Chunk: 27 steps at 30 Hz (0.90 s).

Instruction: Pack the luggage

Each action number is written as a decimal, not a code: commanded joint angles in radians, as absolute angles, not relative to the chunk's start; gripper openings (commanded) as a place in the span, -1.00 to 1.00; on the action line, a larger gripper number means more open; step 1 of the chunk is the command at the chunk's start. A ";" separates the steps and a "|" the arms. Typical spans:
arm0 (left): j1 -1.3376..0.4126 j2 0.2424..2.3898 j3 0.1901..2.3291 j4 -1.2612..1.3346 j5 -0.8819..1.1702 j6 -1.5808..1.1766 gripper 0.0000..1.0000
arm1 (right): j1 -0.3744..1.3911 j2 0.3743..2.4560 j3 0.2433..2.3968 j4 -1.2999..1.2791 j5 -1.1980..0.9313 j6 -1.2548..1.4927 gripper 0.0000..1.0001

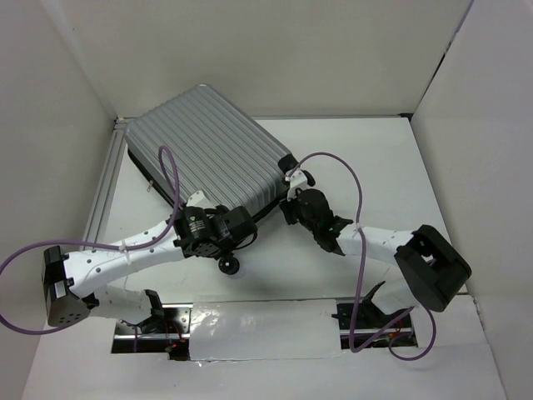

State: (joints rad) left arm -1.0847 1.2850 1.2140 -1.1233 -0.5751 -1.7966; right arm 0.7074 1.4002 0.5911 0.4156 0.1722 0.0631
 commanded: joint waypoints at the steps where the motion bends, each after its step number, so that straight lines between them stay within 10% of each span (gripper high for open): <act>1: -1.089 1.252 1.197 -1.192 -0.644 -1.753 -1.00 | 0.692 1.413 0.640 0.565 0.124 0.008 -0.63; 4: -1.089 1.252 1.197 -1.192 -0.644 -1.744 -1.00 | 0.692 1.399 0.629 0.594 0.049 -0.031 -1.00; 15: -1.089 1.212 1.148 -1.242 -0.634 -1.801 -1.00 | 0.614 1.364 0.581 0.528 0.558 0.307 -1.00; 27: -1.089 1.184 1.112 -1.364 -0.614 -1.890 -1.00 | 0.335 1.448 0.552 0.830 0.068 0.325 -1.00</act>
